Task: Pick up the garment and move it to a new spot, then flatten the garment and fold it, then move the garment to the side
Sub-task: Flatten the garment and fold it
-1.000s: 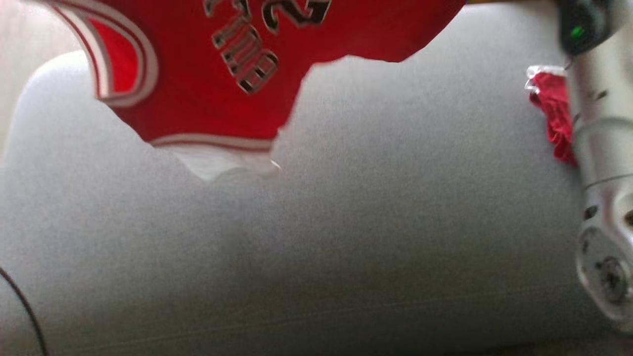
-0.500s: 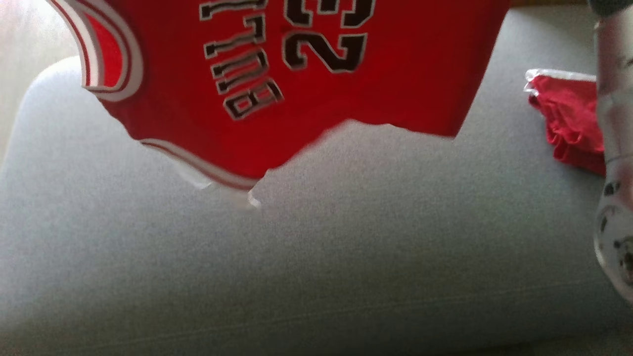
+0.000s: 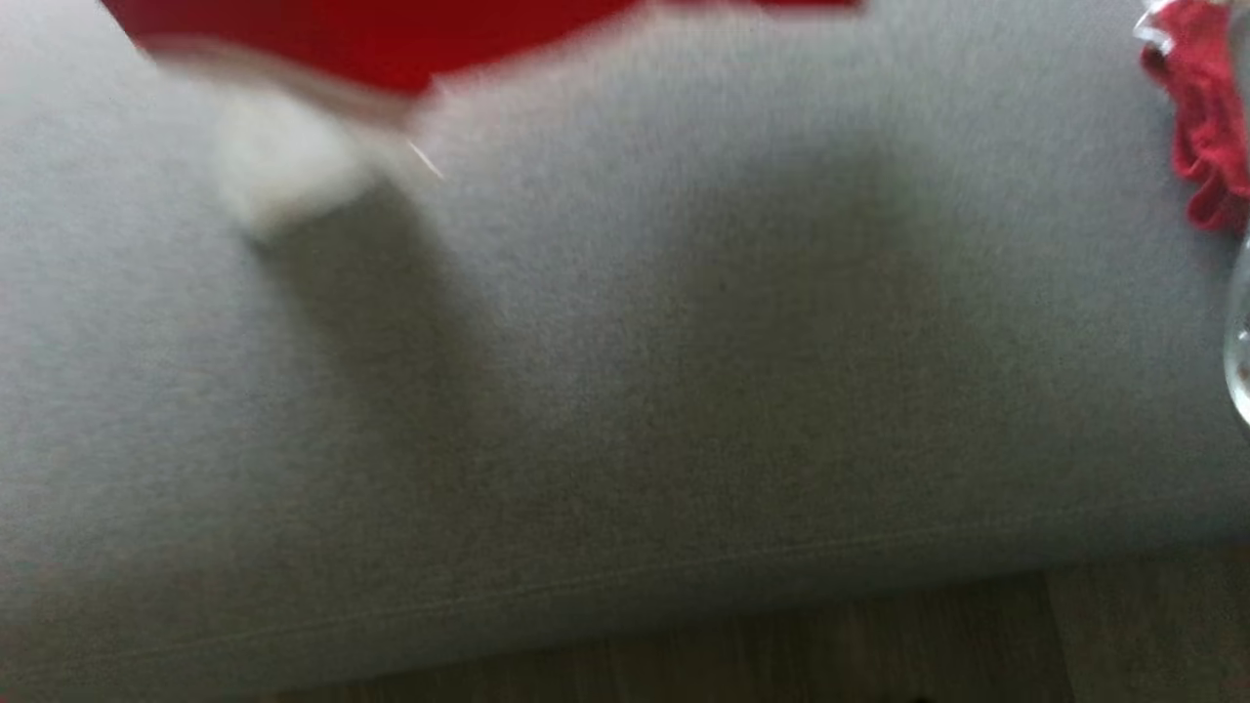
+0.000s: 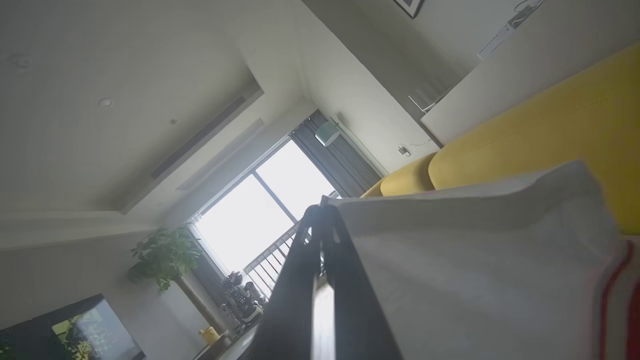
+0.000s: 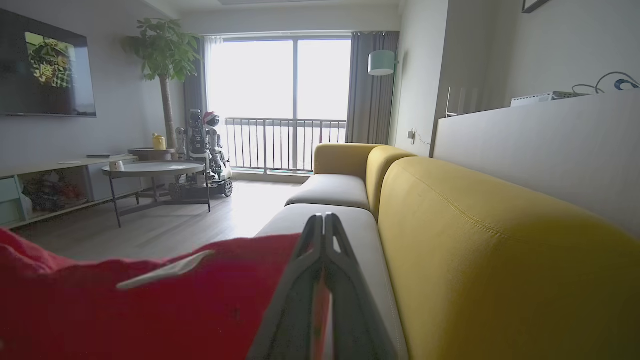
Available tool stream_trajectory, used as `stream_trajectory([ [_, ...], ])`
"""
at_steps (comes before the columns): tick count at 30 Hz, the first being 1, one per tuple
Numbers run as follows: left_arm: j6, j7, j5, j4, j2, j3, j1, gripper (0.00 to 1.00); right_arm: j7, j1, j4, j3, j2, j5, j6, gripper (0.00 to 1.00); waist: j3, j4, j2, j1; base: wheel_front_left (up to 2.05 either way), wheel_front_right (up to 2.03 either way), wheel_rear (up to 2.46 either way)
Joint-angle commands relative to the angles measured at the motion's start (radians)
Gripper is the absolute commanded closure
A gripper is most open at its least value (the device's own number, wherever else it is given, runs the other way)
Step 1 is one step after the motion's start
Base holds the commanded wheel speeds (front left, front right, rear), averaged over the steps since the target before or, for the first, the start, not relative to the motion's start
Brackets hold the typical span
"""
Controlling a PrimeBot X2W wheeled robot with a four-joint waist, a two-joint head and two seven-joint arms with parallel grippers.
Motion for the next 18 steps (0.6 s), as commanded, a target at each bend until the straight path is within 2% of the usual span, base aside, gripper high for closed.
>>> stream_trajectory([
  [1, 0.046, -0.010, 0.030, -0.031, 0.049, 0.022, -0.134, 1.00, -0.022, -0.093, -0.045, -0.033, 0.021, -0.038, 0.000, 1.00, 0.100, -0.021, 0.0000, -0.0004, 0.00, 0.00, 0.00],
  [5, 0.138, -0.012, 0.067, -0.235, 0.087, 0.037, -0.194, 1.00, -0.032, -0.120, -0.164, -0.097, 0.021, -0.099, 0.000, 1.00, 0.180, 0.003, 0.0000, -0.0004, 0.00, 0.00, 0.00],
  [6, 0.138, -0.012, 0.067, -0.235, 0.087, 0.037, -0.194, 1.00, -0.032, -0.120, -0.164, -0.097, 0.021, -0.099, 0.000, 1.00, 0.180, 0.003, 0.0000, -0.0004, 0.00, 0.00, 0.00],
  [7, 0.156, -0.012, 0.039, -0.347, 0.118, 0.062, -0.165, 1.00, -0.032, -0.097, -0.238, -0.095, 0.021, -0.104, 0.000, 1.00, 0.216, 0.020, 0.0000, -0.0004, 0.00, 0.00, 0.00],
  [8, 0.156, -0.012, 0.039, -0.347, 0.118, 0.062, -0.165, 1.00, -0.032, -0.097, -0.238, -0.095, 0.021, -0.104, 0.000, 1.00, 0.216, 0.020, 0.0000, -0.0004, 0.00, 0.00, 0.00],
  [9, 0.166, -0.012, 0.009, -0.443, 0.152, 0.084, -0.098, 1.00, -0.032, -0.062, -0.282, -0.075, 0.021, -0.094, 0.000, 1.00, 0.242, 0.036, 0.0000, -0.0004, 0.00, 0.00, 0.00],
  [10, 0.166, -0.012, 0.009, -0.443, 0.152, 0.084, -0.098, 1.00, -0.032, -0.062, -0.282, -0.075, 0.021, -0.094, 0.000, 1.00, 0.242, 0.036, 0.0000, -0.0004, 0.00, 0.00, 0.00],
  [13, 0.171, -0.013, -0.035, -0.544, 0.187, 0.111, 0.042, 1.00, -0.032, 0.003, -0.309, -0.041, 0.021, -0.096, 0.000, 1.00, 0.263, 0.061, 0.0000, -0.0004, 0.00, 0.00, 0.00],
  [18, 0.179, -0.013, -0.100, -0.637, 0.193, 0.156, 0.320, 1.00, -0.033, 0.135, -0.298, -0.008, 0.021, -0.102, 0.000, 1.00, 0.253, 0.094, 0.0000, -0.0004, 0.00, 0.00, 0.00],
])
